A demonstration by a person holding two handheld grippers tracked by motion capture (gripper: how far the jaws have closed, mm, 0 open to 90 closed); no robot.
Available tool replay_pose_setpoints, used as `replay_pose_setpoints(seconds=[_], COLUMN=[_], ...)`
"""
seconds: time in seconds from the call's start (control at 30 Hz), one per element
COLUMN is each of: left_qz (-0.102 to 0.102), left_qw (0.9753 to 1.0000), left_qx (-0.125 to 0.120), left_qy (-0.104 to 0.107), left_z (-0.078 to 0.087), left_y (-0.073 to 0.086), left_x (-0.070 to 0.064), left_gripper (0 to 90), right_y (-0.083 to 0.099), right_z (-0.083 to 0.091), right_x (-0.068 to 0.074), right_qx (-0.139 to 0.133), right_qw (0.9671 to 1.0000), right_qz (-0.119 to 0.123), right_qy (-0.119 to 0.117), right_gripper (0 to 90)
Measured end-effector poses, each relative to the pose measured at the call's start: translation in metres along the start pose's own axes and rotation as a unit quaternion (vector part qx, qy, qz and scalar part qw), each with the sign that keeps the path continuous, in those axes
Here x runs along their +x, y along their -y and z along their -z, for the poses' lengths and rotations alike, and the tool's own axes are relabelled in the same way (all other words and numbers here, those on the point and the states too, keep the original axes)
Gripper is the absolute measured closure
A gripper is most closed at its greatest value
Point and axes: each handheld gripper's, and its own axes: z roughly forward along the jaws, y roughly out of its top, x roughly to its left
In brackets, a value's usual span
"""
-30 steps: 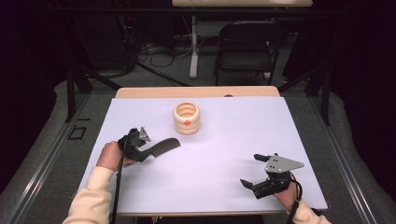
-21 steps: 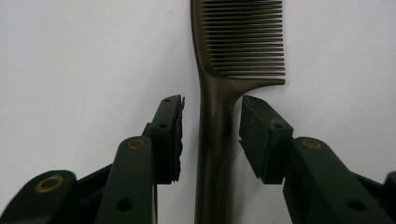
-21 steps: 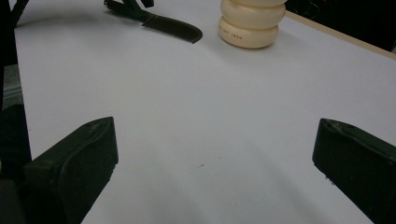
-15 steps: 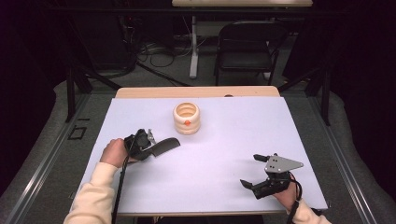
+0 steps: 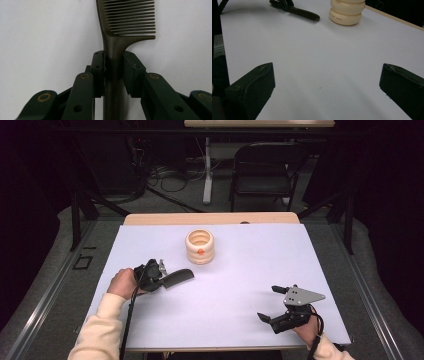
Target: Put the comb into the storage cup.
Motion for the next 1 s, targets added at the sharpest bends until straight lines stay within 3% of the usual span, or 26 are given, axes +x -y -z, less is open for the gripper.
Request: replay_pose_setpoints(seconds=[0.13,0.23,0.4,1.0], left_qz=[0.006,0.014,0.022,0.057], left_qw=[0.9999,0.9997,0.9990,0.9957], left_qx=[-0.008,-0.011,-0.029,-0.067], left_qy=[-0.001,-0.017,-0.028,-0.029], left_z=[0.000,0.001,0.008,0.027], left_y=[0.002,0.002,0.005,0.015], left_x=[0.000,0.000,-0.001,-0.004], left_gripper=[72.2,72.3,72.3,72.4], right_y=[0.000,0.000,0.000,0.001], right_z=[-0.001,0.000,0.000,0.000], right_x=[0.000,0.000,0.000,-0.001], right_qx=[0.002,0.001,0.002,0.004], right_qw=[1.0000,1.0000,1.0000,1.0000], right_qz=[-0.001,0.000,0.000,-0.004], right_qy=[0.000,0.001,0.003,0.002], right_gripper=[0.0,0.0,0.0,0.0])
